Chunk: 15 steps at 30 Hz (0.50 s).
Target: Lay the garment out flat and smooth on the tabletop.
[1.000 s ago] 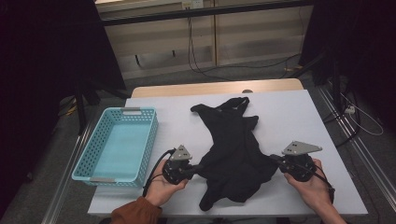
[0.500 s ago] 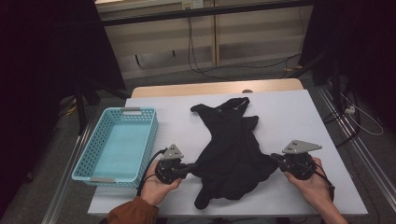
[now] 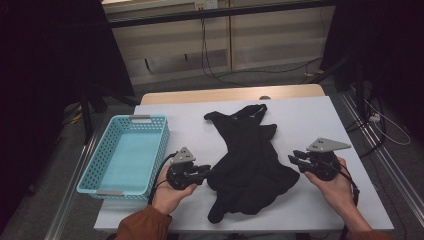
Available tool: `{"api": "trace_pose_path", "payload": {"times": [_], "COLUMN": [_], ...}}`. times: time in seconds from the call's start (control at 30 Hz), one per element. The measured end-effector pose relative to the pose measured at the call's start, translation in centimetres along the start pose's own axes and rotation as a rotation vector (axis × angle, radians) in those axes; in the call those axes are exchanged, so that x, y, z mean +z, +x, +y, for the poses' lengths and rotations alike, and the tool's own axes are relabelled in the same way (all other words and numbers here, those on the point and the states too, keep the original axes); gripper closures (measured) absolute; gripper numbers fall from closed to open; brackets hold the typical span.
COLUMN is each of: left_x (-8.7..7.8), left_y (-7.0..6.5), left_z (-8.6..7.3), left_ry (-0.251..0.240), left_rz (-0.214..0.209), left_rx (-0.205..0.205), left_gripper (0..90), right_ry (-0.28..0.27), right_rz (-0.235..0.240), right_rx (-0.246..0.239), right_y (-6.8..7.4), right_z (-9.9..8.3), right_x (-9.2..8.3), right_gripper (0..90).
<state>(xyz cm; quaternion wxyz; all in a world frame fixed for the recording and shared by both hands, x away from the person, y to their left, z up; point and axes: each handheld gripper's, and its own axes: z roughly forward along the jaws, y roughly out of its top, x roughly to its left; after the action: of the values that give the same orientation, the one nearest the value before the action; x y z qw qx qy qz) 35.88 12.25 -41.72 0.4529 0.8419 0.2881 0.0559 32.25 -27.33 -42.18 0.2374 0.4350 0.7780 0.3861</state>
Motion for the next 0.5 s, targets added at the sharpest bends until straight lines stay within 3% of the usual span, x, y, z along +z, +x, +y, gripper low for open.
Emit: {"api": "trace_pose_path", "payload": {"times": [0.07, 0.17, 0.27, 0.5], "left_x": [1.0, 2.5, 3.7, 4.1], "left_y": [0.3, 0.7, 0.9, 0.4], "left_z": [0.3, 0.3, -0.2, -1.0], "left_ry": [0.023, 0.059, 0.092, 0.126], "left_rz": [0.007, 0.028, 0.030, 0.023], "left_rx": [0.008, 0.021, 0.021, 0.055], "left_gripper": [75.4, 75.6, 73.1, 71.0], "right_ry": [0.047, 0.108, 0.112, 0.123], "right_rz": [-0.019, -0.002, 0.028, 0.072], "right_rx": [-0.015, -0.017, -0.007, -0.084], "right_y": [-0.4, -0.6, -0.2, 2.1], "right_z": [0.0, 0.1, 0.2, 0.7], "right_x": [1.4, 3.7, 4.8, 6.2], "right_gripper": [76.2, 75.9, 70.5, 61.7]}}
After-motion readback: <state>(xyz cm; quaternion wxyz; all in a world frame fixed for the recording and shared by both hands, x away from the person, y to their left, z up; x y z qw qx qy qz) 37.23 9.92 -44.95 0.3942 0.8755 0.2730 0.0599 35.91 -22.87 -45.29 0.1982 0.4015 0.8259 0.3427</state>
